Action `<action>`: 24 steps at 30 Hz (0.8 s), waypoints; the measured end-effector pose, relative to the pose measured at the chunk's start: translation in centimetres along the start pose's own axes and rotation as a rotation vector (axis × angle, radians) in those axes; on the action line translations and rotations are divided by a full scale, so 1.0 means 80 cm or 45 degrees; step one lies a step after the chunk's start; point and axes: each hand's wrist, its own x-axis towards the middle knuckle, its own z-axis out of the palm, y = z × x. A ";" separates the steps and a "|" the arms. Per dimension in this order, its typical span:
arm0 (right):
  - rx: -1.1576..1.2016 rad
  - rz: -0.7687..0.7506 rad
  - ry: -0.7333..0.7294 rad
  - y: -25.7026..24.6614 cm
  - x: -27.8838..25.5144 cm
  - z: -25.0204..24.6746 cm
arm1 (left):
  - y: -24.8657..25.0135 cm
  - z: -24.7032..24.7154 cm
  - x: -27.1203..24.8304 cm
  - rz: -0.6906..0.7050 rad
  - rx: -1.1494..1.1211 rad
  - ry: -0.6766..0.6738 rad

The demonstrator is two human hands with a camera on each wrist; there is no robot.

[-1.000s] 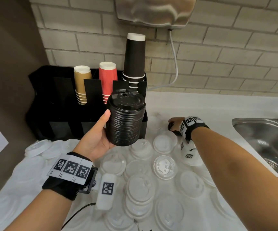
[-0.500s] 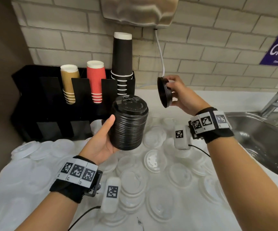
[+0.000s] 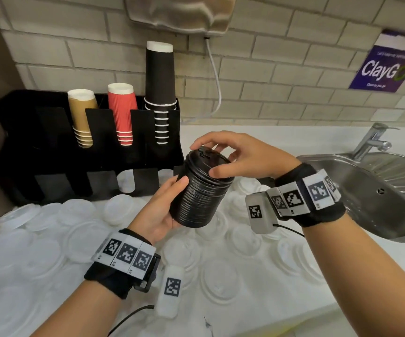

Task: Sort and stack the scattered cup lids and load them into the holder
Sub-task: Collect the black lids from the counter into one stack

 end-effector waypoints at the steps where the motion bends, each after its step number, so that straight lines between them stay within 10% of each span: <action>1: -0.019 -0.001 -0.002 -0.001 -0.001 -0.001 | 0.000 0.002 0.000 -0.006 -0.003 0.007; 16: 0.137 0.041 0.108 0.002 -0.010 -0.030 | -0.002 0.007 0.003 0.006 -0.201 -0.082; 20: 0.164 0.525 0.459 0.086 0.010 -0.061 | 0.008 0.005 0.011 0.023 -0.210 -0.119; 24: -0.272 1.060 0.125 0.187 0.036 -0.059 | 0.015 0.006 0.023 0.049 -0.209 -0.162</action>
